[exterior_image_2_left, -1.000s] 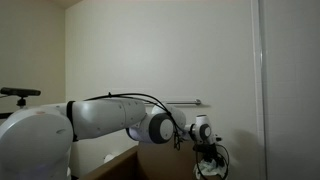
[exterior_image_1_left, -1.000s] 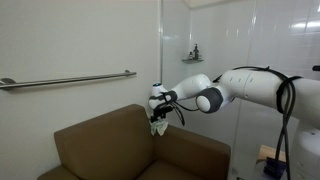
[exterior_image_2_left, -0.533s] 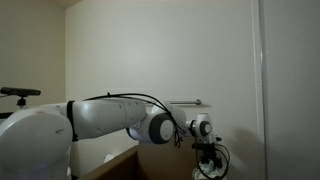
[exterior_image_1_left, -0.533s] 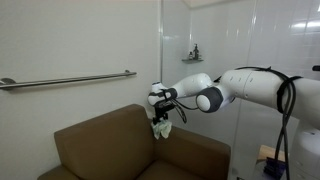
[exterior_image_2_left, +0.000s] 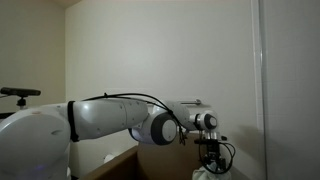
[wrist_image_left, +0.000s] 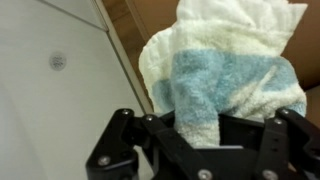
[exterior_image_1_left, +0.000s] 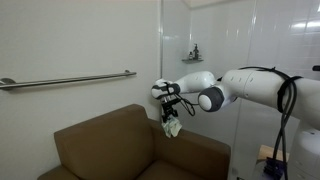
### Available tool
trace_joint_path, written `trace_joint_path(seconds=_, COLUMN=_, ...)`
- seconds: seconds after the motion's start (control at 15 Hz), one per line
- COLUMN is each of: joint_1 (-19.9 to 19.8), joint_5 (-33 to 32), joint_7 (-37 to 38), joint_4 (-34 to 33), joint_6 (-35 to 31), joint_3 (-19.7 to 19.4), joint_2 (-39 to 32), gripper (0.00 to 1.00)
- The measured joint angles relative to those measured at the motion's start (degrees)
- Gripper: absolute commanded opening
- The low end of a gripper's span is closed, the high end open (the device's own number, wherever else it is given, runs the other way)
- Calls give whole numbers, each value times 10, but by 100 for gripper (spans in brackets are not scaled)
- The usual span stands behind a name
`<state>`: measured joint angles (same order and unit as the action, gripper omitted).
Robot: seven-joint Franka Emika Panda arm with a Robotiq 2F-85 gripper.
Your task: Use the towel to wipe the arm rest
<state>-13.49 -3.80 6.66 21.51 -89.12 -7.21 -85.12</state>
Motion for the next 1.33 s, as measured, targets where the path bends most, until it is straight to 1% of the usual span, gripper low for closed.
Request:
trace_joint_path(seconds=0.13, joint_1=-5, joint_5=0, joint_7=-6, joint_4=-10, joint_6=29, joint_3=-1, joint_2=2, gripper=5)
trace_joint_path(seconds=0.4, joint_1=-13, joint_5=0, joint_7=-40, joint_4=-9, joint_6=56, joint_3=2, joint_2=5, gripper=5)
trace_joint_path(seconds=0.87, joint_1=-24, joint_5=0, joint_7=-92, joint_4=-3, joint_6=68, joint_3=4, joint_2=5, gripper=5)
trace_joint_path(seconds=1.13, joint_1=-26, joint_5=0, joint_7=-103, joint_4=-10, joint_6=49, joint_3=4, joint_2=10, gripper=5)
trace_joint_path(seconds=1.33, joint_1=-25, joint_5=-1, joint_7=-104, joint_4=-14, joint_6=-1, joint_3=3, joint_2=21, gripper=5)
